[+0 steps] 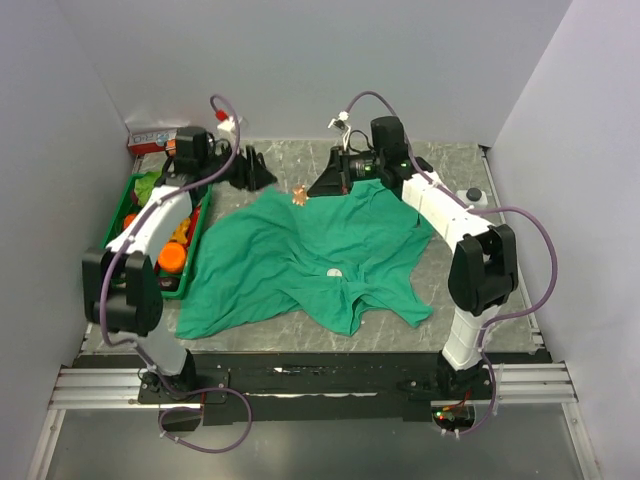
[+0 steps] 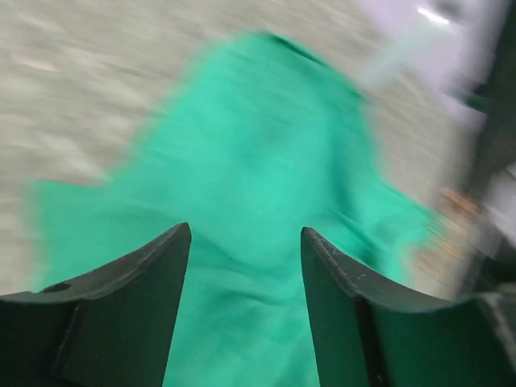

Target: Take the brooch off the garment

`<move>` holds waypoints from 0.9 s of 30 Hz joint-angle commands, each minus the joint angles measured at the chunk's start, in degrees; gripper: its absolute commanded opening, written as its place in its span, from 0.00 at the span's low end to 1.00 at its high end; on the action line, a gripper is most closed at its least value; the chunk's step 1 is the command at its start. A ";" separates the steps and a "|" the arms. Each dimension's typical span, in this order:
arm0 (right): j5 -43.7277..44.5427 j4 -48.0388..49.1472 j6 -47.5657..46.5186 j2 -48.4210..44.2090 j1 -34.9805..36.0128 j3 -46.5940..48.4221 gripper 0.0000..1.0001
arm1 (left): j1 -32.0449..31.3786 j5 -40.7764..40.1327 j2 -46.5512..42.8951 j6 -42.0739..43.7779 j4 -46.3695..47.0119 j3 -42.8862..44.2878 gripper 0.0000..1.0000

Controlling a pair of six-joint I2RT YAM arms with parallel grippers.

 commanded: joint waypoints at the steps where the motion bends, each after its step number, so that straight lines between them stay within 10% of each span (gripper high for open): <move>1: -0.33 -0.53 -2.41 -1.58 -1.17 0.59 0.00 | 1.04 -23.49 7.43 4.03 1.79 10.97 0.63; 27: 6.69 -8.88 -12.70 -12.39 -4.07 -9.34 0.00 | 1.22 -39.16 36.54 10.09 4.26 31.63 0.70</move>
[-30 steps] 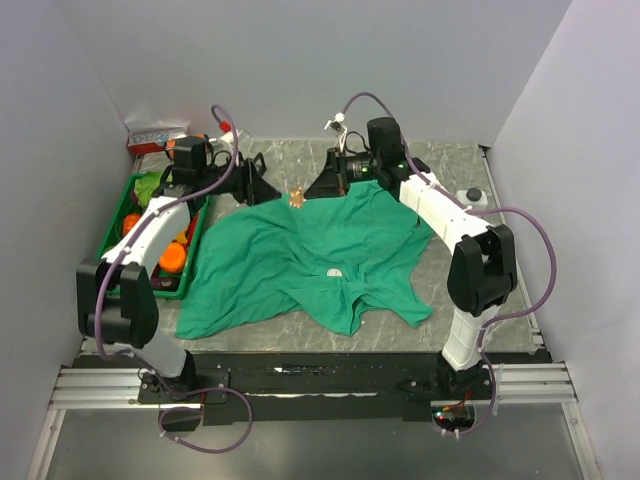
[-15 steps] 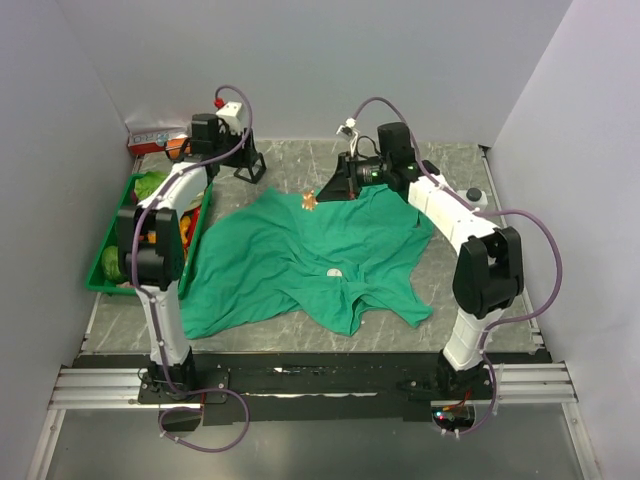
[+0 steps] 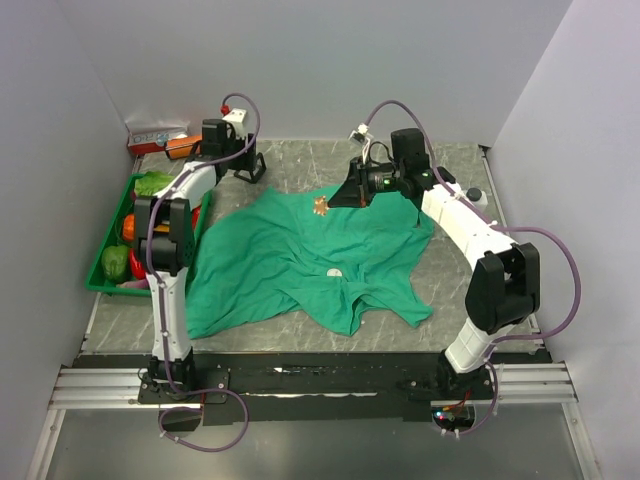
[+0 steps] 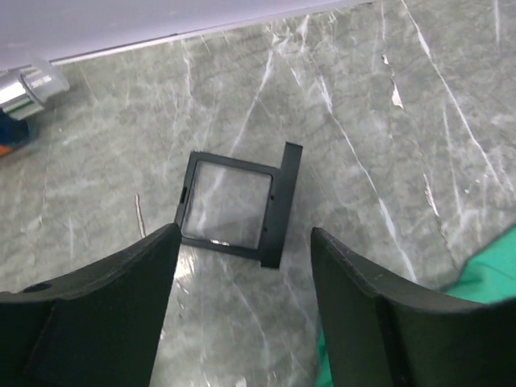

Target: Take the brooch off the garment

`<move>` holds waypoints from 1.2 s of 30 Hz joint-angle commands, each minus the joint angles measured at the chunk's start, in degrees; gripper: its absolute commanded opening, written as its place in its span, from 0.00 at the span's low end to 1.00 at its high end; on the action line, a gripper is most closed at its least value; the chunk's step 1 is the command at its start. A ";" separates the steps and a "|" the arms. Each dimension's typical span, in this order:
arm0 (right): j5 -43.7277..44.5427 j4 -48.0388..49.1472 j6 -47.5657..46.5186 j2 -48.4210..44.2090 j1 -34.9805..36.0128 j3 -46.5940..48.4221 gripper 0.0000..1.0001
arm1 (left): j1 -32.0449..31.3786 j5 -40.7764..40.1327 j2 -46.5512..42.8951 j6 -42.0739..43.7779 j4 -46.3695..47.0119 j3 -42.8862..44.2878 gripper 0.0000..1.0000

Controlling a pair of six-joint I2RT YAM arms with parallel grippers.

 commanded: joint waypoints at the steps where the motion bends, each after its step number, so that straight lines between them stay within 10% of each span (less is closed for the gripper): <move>1: 1.71 -1.63 -2.80 -3.48 -0.22 -0.12 0.00 | -0.16 -1.06 2.22 1.92 2.18 4.12 0.65; 36: 3.91 -3.57 -5.27 -4.09 -0.22 0.23 0.00 | -1.39 7.02 3.28 17.19 -1.42 3.33 0.16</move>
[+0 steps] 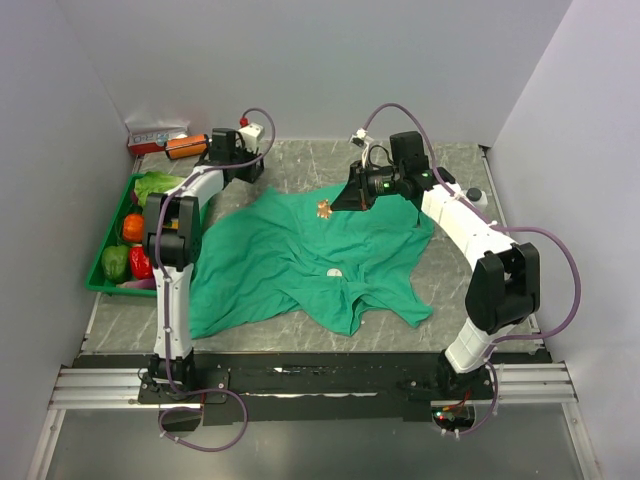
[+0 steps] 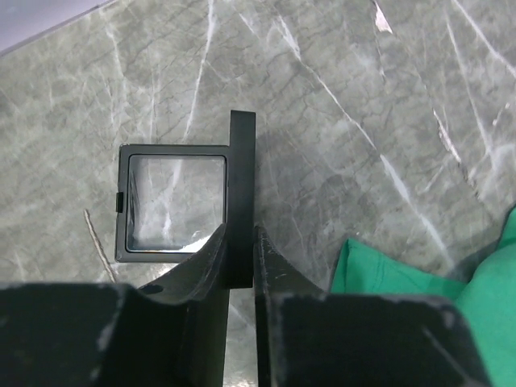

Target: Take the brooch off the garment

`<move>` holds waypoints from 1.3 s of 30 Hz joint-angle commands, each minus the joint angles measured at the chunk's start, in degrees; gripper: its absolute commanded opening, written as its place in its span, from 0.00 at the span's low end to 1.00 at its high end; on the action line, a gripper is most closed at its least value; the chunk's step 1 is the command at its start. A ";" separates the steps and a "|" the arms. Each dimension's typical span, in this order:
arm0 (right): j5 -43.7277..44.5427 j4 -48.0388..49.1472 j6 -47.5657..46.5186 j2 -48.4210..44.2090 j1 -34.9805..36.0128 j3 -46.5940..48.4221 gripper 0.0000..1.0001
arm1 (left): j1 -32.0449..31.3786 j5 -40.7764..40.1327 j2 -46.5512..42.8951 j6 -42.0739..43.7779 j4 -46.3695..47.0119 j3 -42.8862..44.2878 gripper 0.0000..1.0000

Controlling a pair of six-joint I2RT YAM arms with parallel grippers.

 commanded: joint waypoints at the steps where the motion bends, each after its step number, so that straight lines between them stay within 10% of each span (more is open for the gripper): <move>1: 0.09 0.39 -1.00 -4.07 -0.20 0.26 0.00 | -0.47 2.50 -3.69 8.90 0.26 -0.47 0.15; 12: 0.35 0.48 -1.44 -5.30 -0.20 -1.42 0.00 | -4.16 -2.77 -12.84 42.29 16.87 -25.25 0.09; 22: 1.23 0.04 -2.32 -7.50 -0.20 -3.52 0.00 | -5.04 -6.72 -12.23 52.06 23.90 -32.03 0.12; 39: 1.32 1.18 -2.32 -9.61 -0.82 -6.07 0.00 | -4.16 0.03 -22.13 48.13 17.85 -39.86 0.56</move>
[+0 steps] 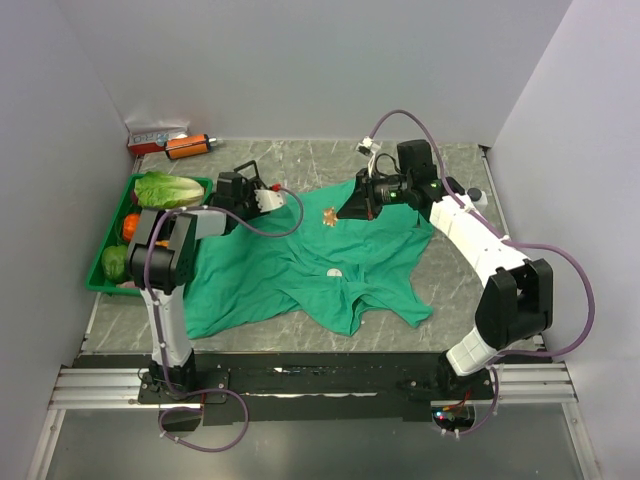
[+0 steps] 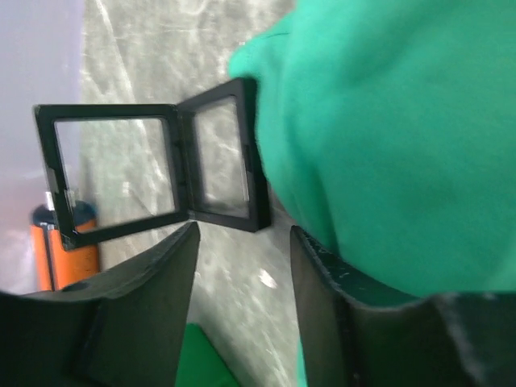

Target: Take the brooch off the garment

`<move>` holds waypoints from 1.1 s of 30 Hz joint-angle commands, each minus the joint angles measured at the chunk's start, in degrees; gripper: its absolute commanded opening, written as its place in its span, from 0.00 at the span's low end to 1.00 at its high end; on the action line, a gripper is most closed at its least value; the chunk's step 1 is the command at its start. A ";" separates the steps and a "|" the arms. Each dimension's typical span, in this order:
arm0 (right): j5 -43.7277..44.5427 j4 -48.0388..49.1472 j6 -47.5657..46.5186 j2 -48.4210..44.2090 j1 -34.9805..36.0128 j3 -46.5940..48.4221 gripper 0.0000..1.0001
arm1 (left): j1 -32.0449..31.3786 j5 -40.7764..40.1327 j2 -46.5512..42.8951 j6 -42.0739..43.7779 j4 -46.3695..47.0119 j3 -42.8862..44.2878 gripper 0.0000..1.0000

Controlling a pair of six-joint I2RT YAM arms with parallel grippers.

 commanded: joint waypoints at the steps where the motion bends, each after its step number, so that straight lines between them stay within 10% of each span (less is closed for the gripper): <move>1: -0.32 1.68 -0.40 -3.25 -0.62 -0.26 0.00 | 0.71 6.61 -6.65 -5.78 -6.00 -0.49 0.57; 15: -1.55 3.18 -0.05 -1.84 -0.71 1.41 0.00 | 7.04 36.94 -30.03 -45.41 -27.98 4.18 0.64; 23: -4.10 3.62 0.13 0.53 0.43 4.39 0.00 | 5.99 49.40 -32.51 -68.60 -19.91 -2.95 0.63; 33: -7.00 4.50 0.48 2.03 2.89 5.54 0.00 | -0.07 62.43 -27.85 -68.38 -20.50 2.06 0.57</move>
